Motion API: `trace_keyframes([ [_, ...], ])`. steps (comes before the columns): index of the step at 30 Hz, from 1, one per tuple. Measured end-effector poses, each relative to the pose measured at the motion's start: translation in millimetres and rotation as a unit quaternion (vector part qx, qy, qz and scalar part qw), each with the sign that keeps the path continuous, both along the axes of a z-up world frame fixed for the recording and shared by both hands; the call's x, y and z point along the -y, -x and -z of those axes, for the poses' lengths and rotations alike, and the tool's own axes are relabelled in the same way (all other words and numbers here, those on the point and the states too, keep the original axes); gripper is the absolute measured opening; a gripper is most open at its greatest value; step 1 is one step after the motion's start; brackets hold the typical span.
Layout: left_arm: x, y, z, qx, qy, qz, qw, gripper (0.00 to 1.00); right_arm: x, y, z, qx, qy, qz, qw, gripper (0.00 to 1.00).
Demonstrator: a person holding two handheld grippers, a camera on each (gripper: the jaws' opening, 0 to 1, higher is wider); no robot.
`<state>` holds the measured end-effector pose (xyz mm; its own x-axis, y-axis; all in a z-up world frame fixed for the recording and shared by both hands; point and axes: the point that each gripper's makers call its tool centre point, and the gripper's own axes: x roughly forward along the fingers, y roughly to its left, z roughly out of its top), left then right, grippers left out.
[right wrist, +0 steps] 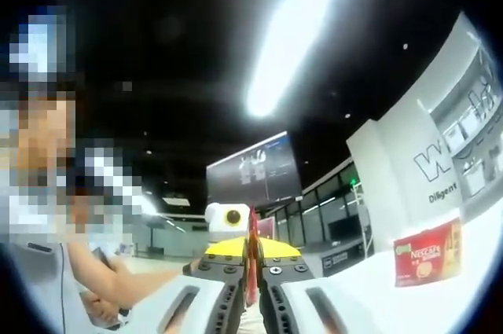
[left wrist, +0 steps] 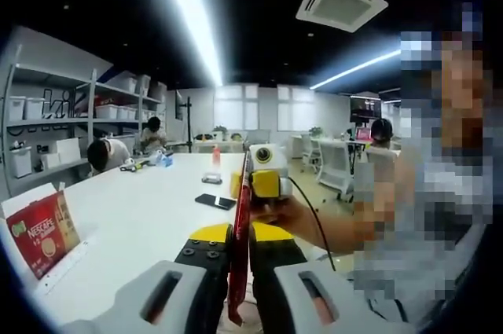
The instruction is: Tear open the coffee pouch, take out the coffee, and pour the coffee from the pouch into the cup
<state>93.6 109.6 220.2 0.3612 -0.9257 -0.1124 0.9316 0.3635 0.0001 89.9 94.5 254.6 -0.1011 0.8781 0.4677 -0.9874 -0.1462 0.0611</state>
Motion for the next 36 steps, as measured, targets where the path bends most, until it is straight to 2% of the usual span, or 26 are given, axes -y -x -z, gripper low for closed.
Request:
trace_keyframes([
  [30, 2.5, 1.8, -1.7, 0.003, 0.006, 0.003, 1.0000, 0.12, 3.7, 1.4, -2.5, 0.005, -0.001, 0.006, 1.0000, 0.05],
  [36, 3.8, 4.2, -1.5, 0.006, 0.001, 0.002, 1.0000, 0.12, 5.5, -2.2, -1.4, -0.002, -0.005, 0.005, 1.0000, 0.05],
])
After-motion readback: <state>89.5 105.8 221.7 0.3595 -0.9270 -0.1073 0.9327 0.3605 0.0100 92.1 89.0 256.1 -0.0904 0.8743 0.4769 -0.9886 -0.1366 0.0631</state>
